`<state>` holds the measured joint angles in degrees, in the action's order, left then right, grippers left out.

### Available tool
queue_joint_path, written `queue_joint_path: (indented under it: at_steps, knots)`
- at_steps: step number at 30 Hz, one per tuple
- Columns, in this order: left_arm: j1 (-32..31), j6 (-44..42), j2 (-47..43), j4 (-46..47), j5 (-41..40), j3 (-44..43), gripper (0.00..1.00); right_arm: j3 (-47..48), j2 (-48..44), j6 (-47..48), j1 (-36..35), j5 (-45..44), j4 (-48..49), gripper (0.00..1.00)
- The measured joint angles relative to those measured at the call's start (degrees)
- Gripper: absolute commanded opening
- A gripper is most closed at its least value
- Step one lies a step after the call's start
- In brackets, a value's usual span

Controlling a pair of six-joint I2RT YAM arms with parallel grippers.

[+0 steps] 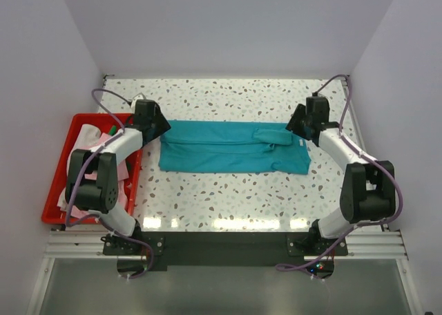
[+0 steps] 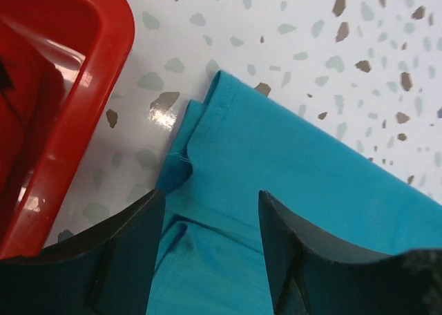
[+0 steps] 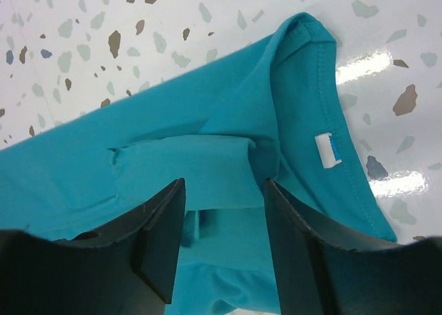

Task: Fold and stack the t-shirts
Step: Fold the tshirt

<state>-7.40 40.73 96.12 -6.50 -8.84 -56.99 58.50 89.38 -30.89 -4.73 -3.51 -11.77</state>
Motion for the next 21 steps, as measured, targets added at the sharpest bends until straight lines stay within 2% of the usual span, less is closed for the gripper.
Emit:
queue_joint_path:
  at_steps: [4, 7, 13, 21]
  knots:
    - [0.2, 0.4, -4.5, 0.3, 0.5, 0.5, 0.61, 3.0, -0.8, 0.7, 0.0, 0.0, -3.2, 0.54]
    - [0.1, 0.6, -4.5, 0.4, 1.3, -1.1, 0.57, 8.3, 1.0, 1.4, -0.1, 0.0, -4.5, 0.53]
    - [-3.1, 0.1, 3.9, 0.1, 2.5, -10.6, 0.50, 19.1, 11.3, 2.8, -1.0, -0.6, -4.9, 0.50]
    - [-11.6, -1.4, 13.4, 0.5, 6.2, -16.2, 0.50, 20.4, 20.2, 3.7, -3.6, -4.0, -8.7, 0.50]
